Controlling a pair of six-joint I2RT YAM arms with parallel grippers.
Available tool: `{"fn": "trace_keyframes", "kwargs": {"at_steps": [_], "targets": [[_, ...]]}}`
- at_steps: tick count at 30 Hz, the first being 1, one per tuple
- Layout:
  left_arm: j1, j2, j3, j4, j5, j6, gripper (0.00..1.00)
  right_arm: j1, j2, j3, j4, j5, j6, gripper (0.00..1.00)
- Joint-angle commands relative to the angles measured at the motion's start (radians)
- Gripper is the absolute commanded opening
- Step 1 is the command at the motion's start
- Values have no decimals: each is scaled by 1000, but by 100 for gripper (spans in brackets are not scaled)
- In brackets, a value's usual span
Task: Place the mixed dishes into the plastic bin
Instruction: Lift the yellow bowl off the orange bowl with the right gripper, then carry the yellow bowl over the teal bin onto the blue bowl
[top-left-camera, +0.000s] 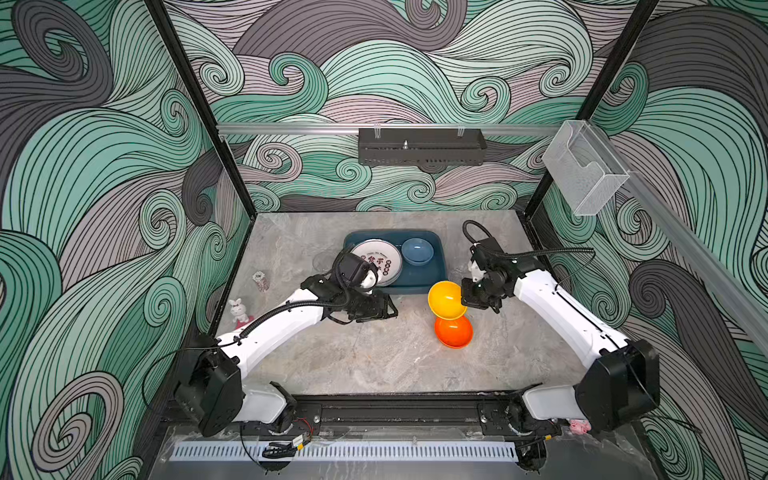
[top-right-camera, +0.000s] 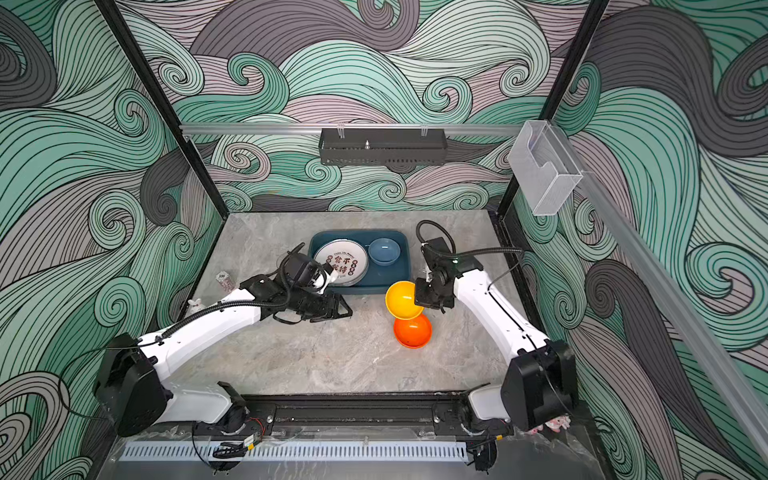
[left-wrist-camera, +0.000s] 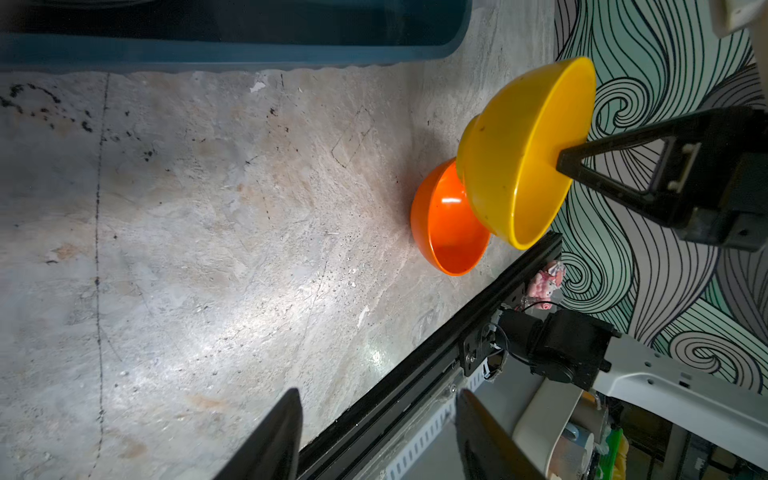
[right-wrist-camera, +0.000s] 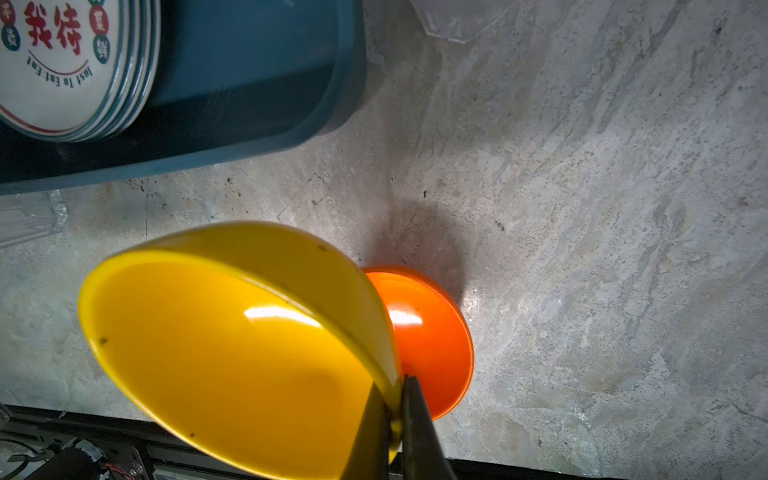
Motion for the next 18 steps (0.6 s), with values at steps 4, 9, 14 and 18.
{"fn": "trace_keyframes", "kwargs": {"at_steps": [4,9,14,18], "targets": [[36,-54,-11,-37,-49,-8,62,2,79,95,21,-23,0,0],[66,-79,-19,-53,-58,-7,62,0,162,181,29,-18,4,0],[98,-103,-32,-59,-59,-7,62,-4,257,285,29,-8,11,0],[114,-119,-40,-65,-52,-7,62,-13,329,366,30,-4,23,0]]}}
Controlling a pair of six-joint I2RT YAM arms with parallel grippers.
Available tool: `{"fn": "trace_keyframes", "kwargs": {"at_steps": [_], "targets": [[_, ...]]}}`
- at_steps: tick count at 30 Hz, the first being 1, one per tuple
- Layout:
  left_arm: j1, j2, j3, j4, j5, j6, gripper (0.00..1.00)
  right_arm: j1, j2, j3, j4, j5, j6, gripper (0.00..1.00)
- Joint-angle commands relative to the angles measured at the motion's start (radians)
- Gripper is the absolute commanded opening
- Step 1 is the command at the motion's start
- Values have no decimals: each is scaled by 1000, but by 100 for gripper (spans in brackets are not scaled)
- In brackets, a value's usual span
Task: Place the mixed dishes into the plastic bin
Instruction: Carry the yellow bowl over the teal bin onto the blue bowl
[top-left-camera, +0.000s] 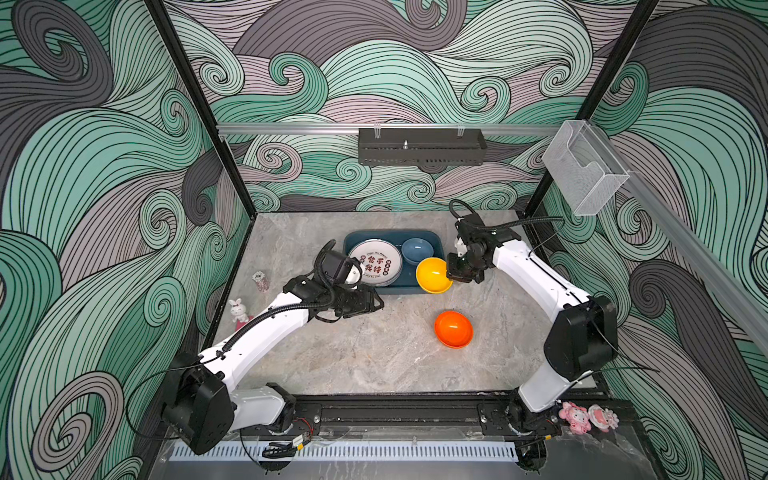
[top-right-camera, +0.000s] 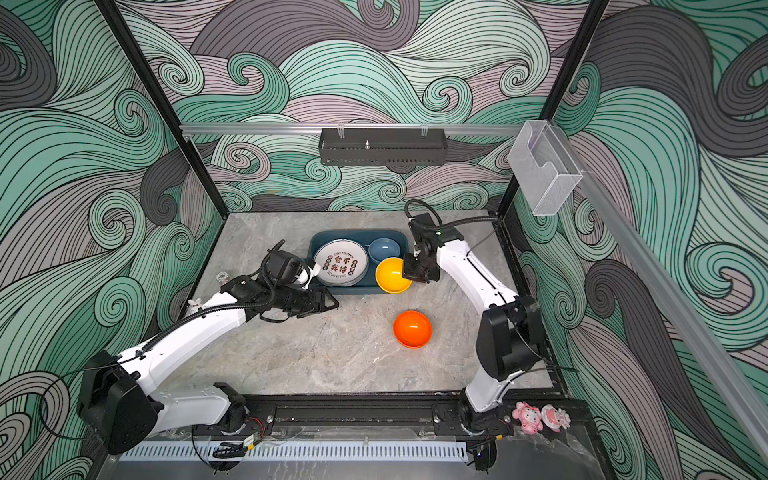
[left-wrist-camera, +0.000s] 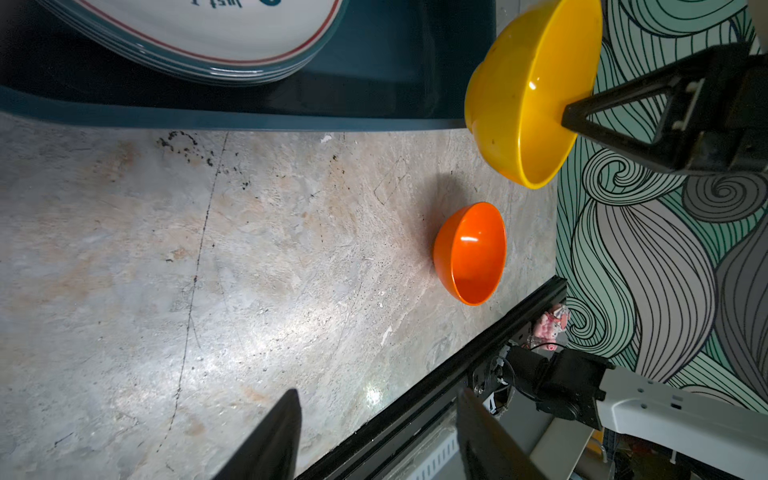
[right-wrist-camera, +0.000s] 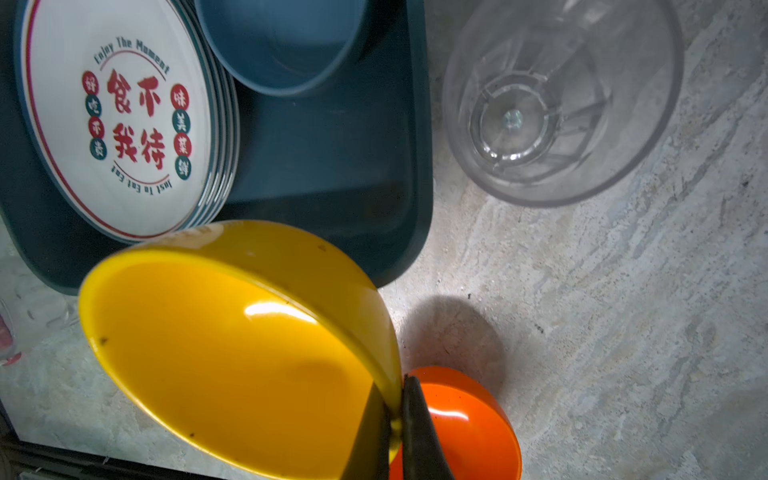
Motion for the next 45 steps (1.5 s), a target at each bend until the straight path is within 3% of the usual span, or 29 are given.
{"fn": "trace_keyframes", "kwargs": {"at_steps": [1,26,45], "targets": [[14,-29,-5,-36,-11,-4,62,-11,47,74,9,-6,20,0],[45,-97,-54,-71,-16,-27,62,-48,500,640,-77,-12,67,0],[51,-99,-80,-66,-18,-50,62,-67,654,795,-110,-38,72,0]]}}
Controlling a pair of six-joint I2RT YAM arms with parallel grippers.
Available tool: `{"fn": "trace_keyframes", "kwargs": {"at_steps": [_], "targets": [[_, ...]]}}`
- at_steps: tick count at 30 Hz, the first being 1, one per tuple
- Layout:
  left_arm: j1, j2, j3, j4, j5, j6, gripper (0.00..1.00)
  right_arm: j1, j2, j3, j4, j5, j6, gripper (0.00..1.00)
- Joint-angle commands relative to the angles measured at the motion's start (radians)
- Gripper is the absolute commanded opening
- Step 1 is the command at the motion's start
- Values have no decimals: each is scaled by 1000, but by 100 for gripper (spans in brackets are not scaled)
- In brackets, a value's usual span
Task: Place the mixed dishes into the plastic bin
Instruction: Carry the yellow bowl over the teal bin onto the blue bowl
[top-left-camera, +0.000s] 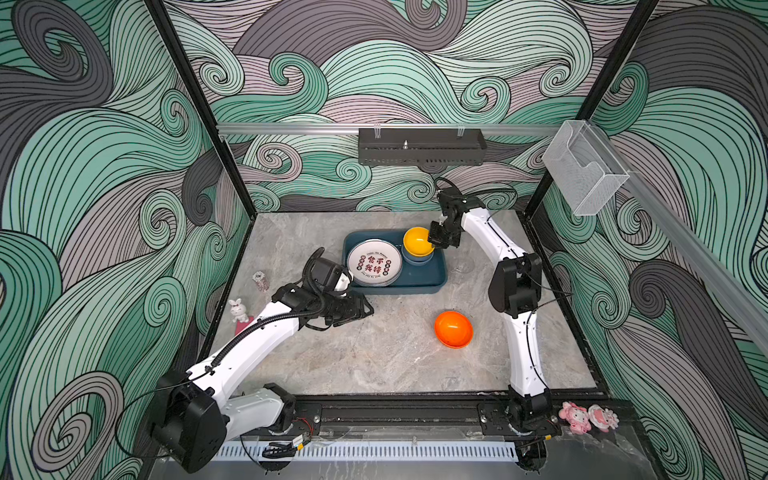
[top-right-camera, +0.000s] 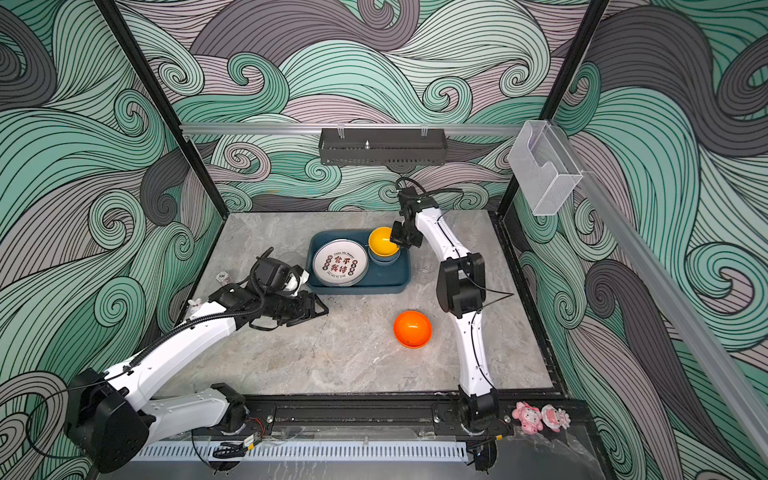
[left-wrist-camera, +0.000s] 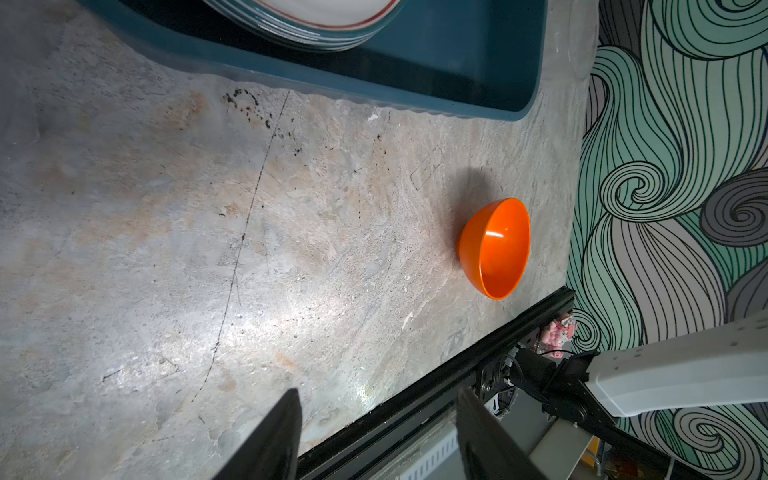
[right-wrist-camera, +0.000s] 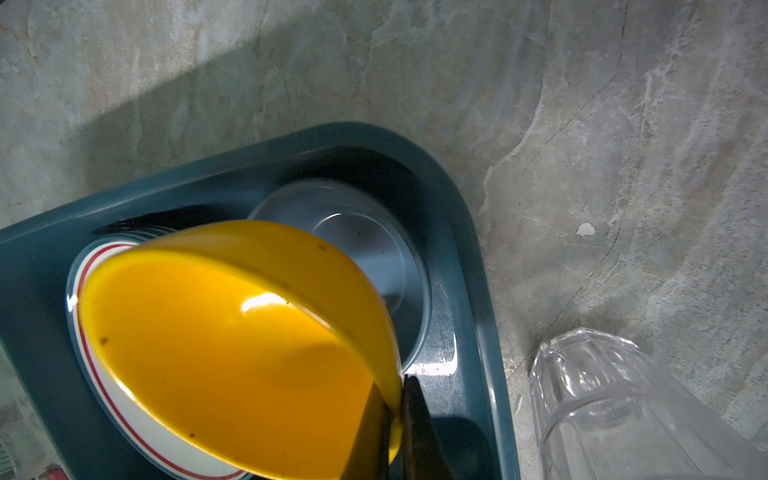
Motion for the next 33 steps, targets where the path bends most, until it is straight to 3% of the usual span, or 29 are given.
{"fn": "trace_keyframes", "kwargs": {"at_steps": [1,33], "targets": [[7,-14,-1,-18,-14,-10,62,-9,13,33,-9,-19,9,0],[9,-17,-35,-1,-11,-29,61,-15,78,75,-9,-46,13,0]]}}
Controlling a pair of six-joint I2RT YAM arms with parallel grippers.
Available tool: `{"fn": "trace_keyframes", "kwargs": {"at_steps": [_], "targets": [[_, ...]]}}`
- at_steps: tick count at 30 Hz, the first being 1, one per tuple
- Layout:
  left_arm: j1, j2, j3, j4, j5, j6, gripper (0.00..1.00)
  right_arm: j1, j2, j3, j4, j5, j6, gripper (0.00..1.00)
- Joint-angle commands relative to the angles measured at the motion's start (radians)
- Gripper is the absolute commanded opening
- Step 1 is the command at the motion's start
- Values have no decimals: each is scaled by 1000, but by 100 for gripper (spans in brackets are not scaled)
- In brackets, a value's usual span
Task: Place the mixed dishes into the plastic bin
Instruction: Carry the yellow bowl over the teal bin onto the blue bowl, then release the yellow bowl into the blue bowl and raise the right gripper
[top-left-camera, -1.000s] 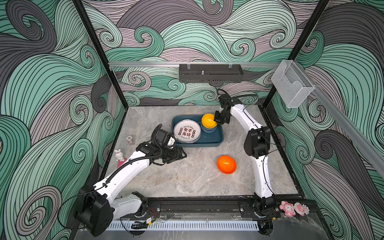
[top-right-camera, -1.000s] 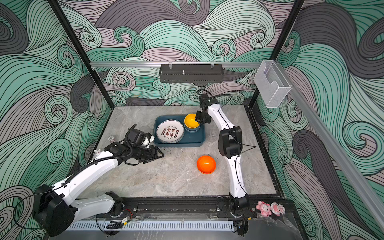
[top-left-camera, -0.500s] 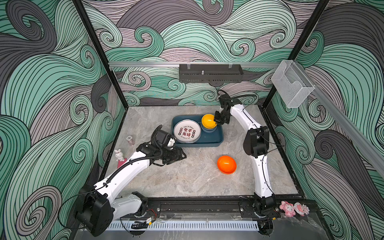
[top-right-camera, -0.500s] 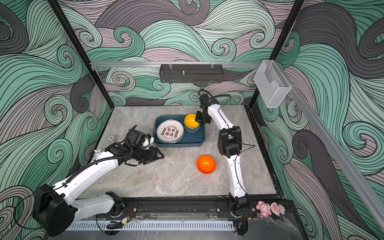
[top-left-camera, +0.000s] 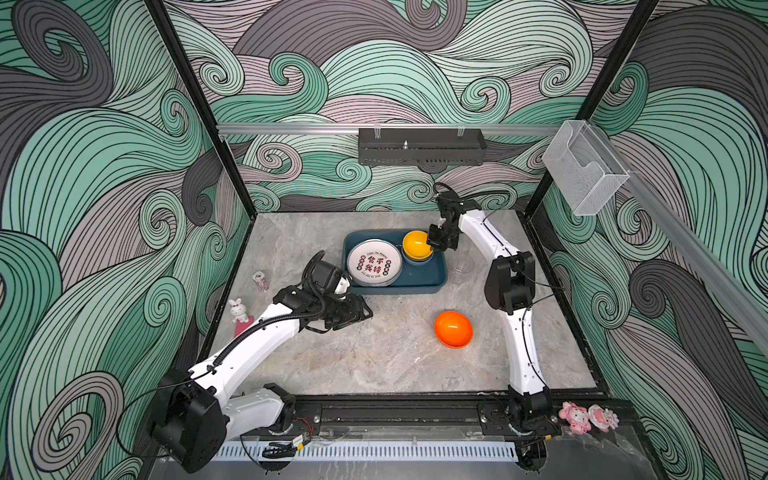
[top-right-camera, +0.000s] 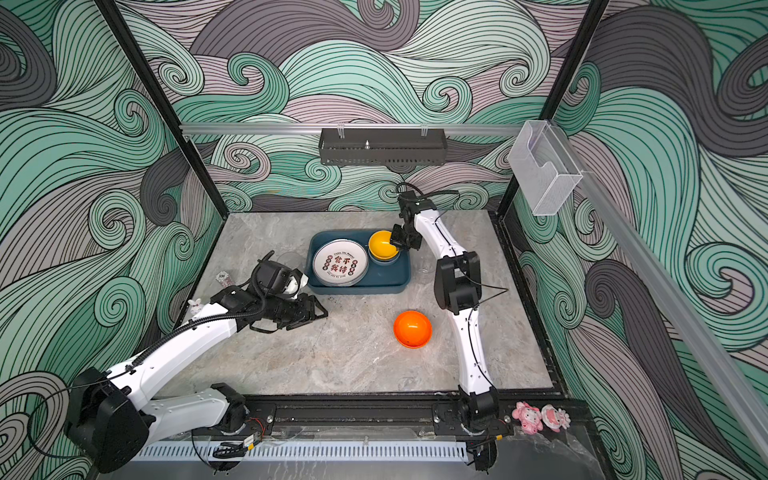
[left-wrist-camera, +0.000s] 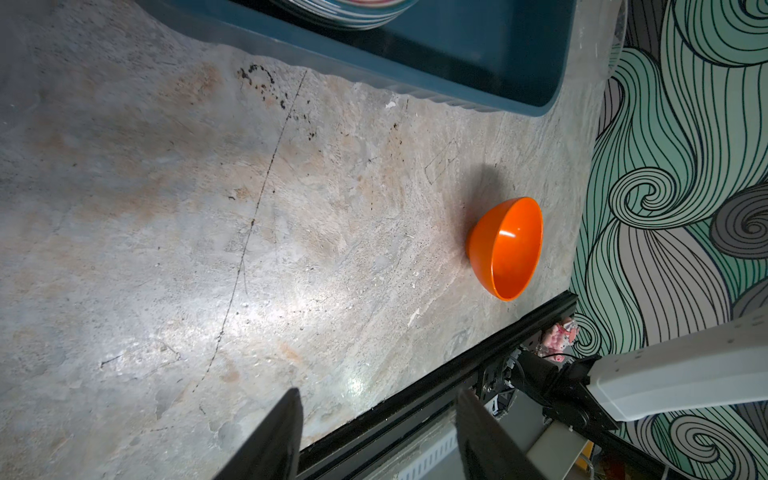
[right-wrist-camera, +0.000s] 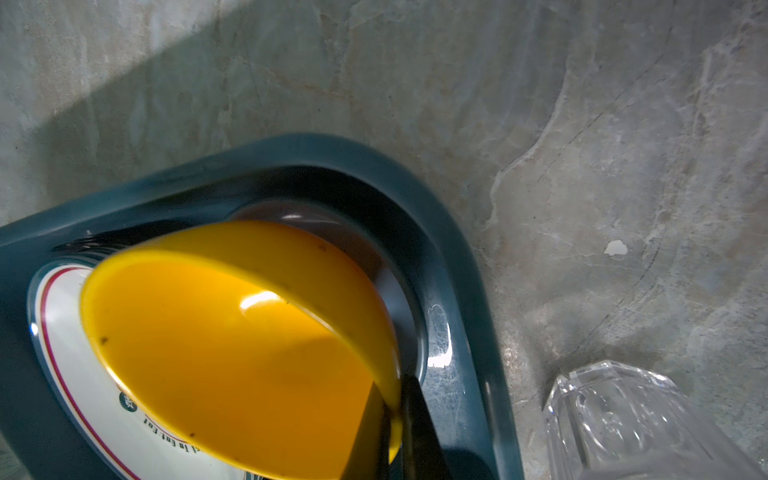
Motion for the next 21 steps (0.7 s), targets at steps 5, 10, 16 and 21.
{"fn": "trace_keyframes", "kwargs": {"at_steps": [5,10,16,21], "targets": [[11,-20,-10,-8,-12,-11,61,-4,16,37,-4,-19,6,0],[11,-19,-11,-5,-11,-12,61,-4,20,39,-8,-18,5,0],[11,-14,-13,-2,-8,-12,61,-4,20,40,-8,-17,6,2],[12,-15,-15,-2,-8,-12,61,-4,25,44,-14,-13,6,3]]}}
